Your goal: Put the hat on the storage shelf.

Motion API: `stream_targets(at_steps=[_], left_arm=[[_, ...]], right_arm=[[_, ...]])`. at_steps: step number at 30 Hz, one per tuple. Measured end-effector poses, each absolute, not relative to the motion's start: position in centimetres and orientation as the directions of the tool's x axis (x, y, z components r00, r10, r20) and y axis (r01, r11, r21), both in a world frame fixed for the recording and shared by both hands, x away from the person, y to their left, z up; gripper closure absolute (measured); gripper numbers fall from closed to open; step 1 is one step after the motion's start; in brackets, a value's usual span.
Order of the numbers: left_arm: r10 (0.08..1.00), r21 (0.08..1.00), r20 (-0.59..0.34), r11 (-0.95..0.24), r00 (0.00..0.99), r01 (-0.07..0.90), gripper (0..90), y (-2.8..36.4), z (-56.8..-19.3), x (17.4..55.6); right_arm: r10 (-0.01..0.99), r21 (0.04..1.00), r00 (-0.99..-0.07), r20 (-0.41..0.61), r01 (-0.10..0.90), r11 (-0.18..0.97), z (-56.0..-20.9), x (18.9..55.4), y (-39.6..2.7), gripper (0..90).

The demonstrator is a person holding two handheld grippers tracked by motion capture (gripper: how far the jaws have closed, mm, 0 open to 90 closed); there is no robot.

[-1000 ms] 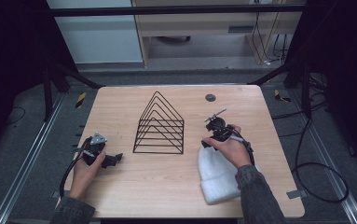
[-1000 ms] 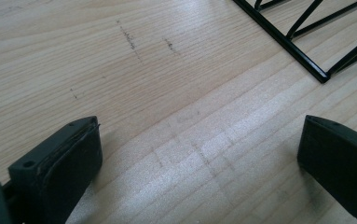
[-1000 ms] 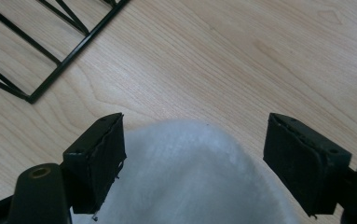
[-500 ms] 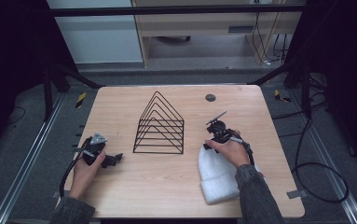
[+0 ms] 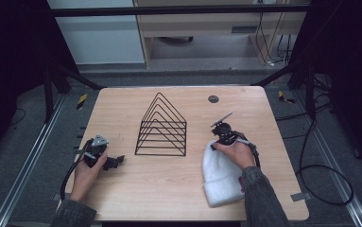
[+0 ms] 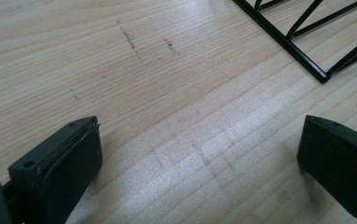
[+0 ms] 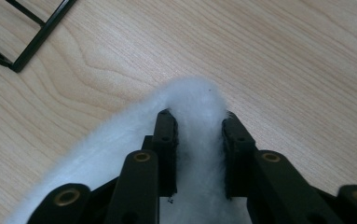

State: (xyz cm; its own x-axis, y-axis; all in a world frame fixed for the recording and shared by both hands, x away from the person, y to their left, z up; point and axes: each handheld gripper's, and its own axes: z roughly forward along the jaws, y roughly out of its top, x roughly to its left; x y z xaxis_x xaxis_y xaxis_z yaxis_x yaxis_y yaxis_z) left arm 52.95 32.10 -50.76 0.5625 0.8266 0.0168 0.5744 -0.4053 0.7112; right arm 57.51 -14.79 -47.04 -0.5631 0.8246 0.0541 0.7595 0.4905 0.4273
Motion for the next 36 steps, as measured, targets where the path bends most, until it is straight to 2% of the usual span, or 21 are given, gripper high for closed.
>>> stream_targets(at_steps=[3, 11, 14, 22, 36], left_arm=[[0.827, 0.711, 0.017, -0.405, 0.563, 0.574, 0.0, 32.1, -50.8, 53.0], [0.826, 0.711, 0.017, -0.406, 0.563, 0.574, 0.0, 32.1, -50.8, 53.0], [0.826, 0.711, 0.017, -0.406, 0.563, 0.574, 0.0, 32.1, -50.8, 53.0], [0.826, 0.711, 0.017, -0.406, 0.563, 0.574, 0.0, 32.1, -50.8, 53.0], [0.824, 0.710, 0.022, -0.411, 0.566, 0.572, 0.0, 32.1, -50.7, 52.9]], right_arm=[[0.829, 0.429, -0.557, 0.049, 0.761, 0.486, -46.6, 57.2, -14.6, 76.5], [0.820, 0.561, -0.572, 0.026, 0.687, 0.462, -43.6, 55.3, -15.6, 78.0], [0.819, 0.583, -0.574, 0.028, 0.675, 0.453, -43.0, 54.7, -15.8, 78.1], [0.809, 0.695, -0.588, 0.004, 0.583, 0.421, -39.9, 51.6, -17.5, 79.0], [0.810, 0.822, -0.585, -0.032, 0.446, 0.355, -34.7, 46.8, -18.1, 80.0]])
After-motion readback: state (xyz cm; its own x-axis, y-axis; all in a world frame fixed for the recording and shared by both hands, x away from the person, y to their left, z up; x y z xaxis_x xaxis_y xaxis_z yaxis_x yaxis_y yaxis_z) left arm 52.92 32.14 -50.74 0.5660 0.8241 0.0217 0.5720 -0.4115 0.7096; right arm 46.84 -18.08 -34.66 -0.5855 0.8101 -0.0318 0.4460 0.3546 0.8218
